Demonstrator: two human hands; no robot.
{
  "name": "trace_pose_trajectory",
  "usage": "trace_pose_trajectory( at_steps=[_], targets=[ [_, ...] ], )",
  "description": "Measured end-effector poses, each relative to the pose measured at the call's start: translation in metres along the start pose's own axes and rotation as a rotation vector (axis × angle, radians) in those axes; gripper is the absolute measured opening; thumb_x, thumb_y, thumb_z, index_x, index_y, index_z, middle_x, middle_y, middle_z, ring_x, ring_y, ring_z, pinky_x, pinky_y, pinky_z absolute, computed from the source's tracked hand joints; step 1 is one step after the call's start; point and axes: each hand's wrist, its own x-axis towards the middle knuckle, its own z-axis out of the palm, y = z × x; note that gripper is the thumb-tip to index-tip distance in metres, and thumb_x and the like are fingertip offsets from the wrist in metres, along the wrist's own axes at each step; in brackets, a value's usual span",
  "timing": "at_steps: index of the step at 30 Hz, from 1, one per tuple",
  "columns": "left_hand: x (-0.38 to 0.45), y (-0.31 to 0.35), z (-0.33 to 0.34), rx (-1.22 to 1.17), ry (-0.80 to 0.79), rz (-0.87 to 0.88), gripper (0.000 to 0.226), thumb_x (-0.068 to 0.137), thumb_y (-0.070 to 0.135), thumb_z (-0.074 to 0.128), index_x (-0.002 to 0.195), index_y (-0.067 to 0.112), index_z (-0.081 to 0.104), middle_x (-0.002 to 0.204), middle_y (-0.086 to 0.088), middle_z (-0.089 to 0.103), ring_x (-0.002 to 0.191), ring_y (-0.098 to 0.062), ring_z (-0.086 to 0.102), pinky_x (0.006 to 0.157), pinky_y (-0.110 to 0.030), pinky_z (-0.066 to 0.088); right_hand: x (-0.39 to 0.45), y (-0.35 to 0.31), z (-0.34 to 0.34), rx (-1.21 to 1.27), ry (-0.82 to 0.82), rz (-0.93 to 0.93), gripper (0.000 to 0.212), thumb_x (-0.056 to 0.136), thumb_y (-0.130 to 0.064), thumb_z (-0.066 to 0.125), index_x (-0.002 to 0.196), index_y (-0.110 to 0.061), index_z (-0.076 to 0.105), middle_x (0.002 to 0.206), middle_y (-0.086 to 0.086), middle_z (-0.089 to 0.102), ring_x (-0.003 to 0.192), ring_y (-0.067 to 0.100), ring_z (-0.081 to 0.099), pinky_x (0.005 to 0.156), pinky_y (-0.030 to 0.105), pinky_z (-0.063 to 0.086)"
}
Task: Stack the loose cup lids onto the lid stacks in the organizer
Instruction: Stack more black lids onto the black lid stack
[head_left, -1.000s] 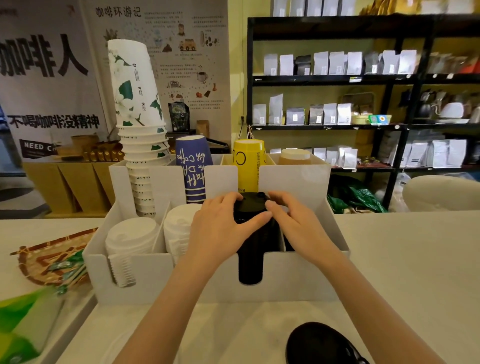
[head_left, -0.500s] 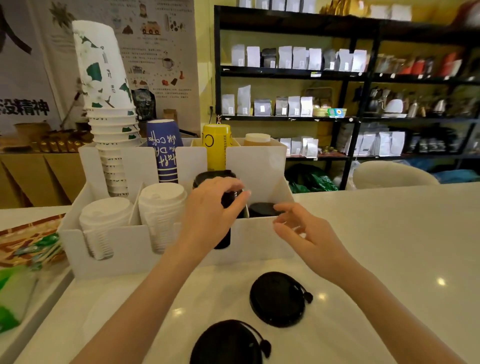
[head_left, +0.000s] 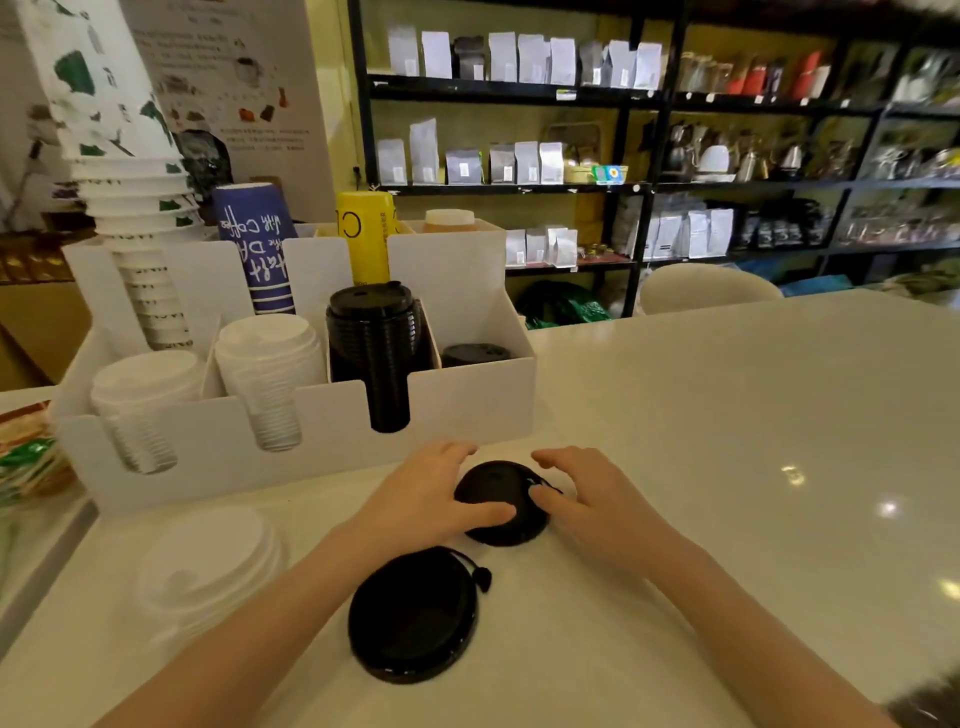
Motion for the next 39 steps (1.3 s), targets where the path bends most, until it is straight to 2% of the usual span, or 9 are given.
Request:
trace_pose_trajectory(
  at_steps=[6,14,18,20,25,27,30,36,39],
  targets=[
    [-0.001,-0.006,0.009,0.051,-0.026,0.034,0.072,0.052,0.068,0.065,0.11,0.028,0.05,0.109,0.005,0.054,0.102,-0.015,0.049,0.085,-0.031,0.044,-0.007,-0.006,0.002,-0.002,-0.015,-0.015,0.028,0.087,-0.028,0.044,0.108,-0.015,0.058,0.11,0.006,0.063,0.103,0.021,0.051,0.088,0.036,0.042],
    [-0.001,-0.004,0.006,0.012,-0.004,0.033,0.069,0.052,0.065,0.068,0.107,0.026,0.053,0.104,0.004,0.058,0.092,-0.014,0.051,0.08,-0.033,0.047,-0.007,-0.01,0.003,0.099,0.008,0.002,0.028,0.087,-0.024,0.047,0.113,-0.019,0.057,0.111,0.001,0.061,0.104,0.017,0.051,0.087,0.028,0.04],
    [-0.003,0.002,-0.002,-0.059,0.037,0.052,0.069,0.054,0.06,0.071,0.111,0.026,0.053,0.106,0.003,0.06,0.095,-0.014,0.052,0.083,-0.032,0.048,-0.005,-0.013,-0.003,0.235,0.063,0.026,0.026,0.086,-0.022,0.051,0.11,-0.023,0.06,0.101,-0.011,0.059,0.097,0.006,0.053,0.076,0.01,0.036],
    [-0.004,0.006,-0.01,-0.095,0.084,0.08,0.066,0.055,0.056,0.074,0.111,0.026,0.053,0.105,0.005,0.06,0.096,-0.012,0.052,0.079,-0.026,0.047,-0.002,-0.016,-0.008,0.256,0.086,0.016,0.025,0.085,-0.022,0.053,0.109,-0.024,0.061,0.098,-0.013,0.06,0.093,0.001,0.054,0.076,0.008,0.038],
    [-0.011,0.016,-0.033,-0.155,0.284,0.151,0.068,0.058,0.046,0.077,0.116,0.025,0.05,0.102,0.012,0.051,0.092,-0.003,0.045,0.071,-0.005,0.034,0.008,-0.029,-0.021,0.375,0.173,-0.029,0.025,0.084,-0.022,0.056,0.108,-0.022,0.063,0.101,-0.006,0.067,0.096,0.004,0.06,0.083,0.026,0.047],
    [-0.012,0.017,-0.041,-0.189,0.35,0.175,0.067,0.057,0.048,0.076,0.115,0.032,0.048,0.104,0.015,0.051,0.095,0.001,0.046,0.075,-0.005,0.038,0.014,-0.038,-0.027,0.396,0.197,-0.06,0.028,0.085,-0.022,0.056,0.112,-0.019,0.062,0.103,-0.005,0.067,0.096,0.005,0.059,0.079,0.019,0.046],
    [-0.01,0.017,-0.057,-0.187,0.434,0.162,0.084,0.054,0.054,0.073,0.127,0.023,0.043,0.121,0.006,0.054,0.109,-0.009,0.048,0.092,-0.022,0.043,0.029,-0.052,-0.037,0.421,0.213,-0.133,0.029,0.085,-0.022,0.055,0.113,-0.021,0.062,0.102,-0.006,0.067,0.095,0.002,0.06,0.074,0.011,0.048],
    [0.002,0.013,-0.094,-0.222,0.627,0.154,0.082,0.055,0.046,0.075,0.127,0.02,0.044,0.122,0.001,0.055,0.103,-0.007,0.044,0.086,-0.019,0.039,0.072,-0.084,-0.048,0.465,0.236,-0.246,0.029,0.086,-0.022,0.053,0.114,-0.017,0.061,0.099,-0.006,0.064,0.089,-0.001,0.057,0.071,0.001,0.045],
    [0.012,0.003,-0.109,-0.256,0.686,0.128,0.08,0.056,0.042,0.077,0.127,0.02,0.045,0.118,0.002,0.056,0.104,-0.009,0.046,0.082,-0.014,0.038,0.096,-0.096,-0.047,0.487,0.243,-0.281,0.031,0.086,-0.023,0.053,0.116,-0.017,0.06,0.104,-0.003,0.065,0.094,0.001,0.057,0.071,0.007,0.047]
  ],
)
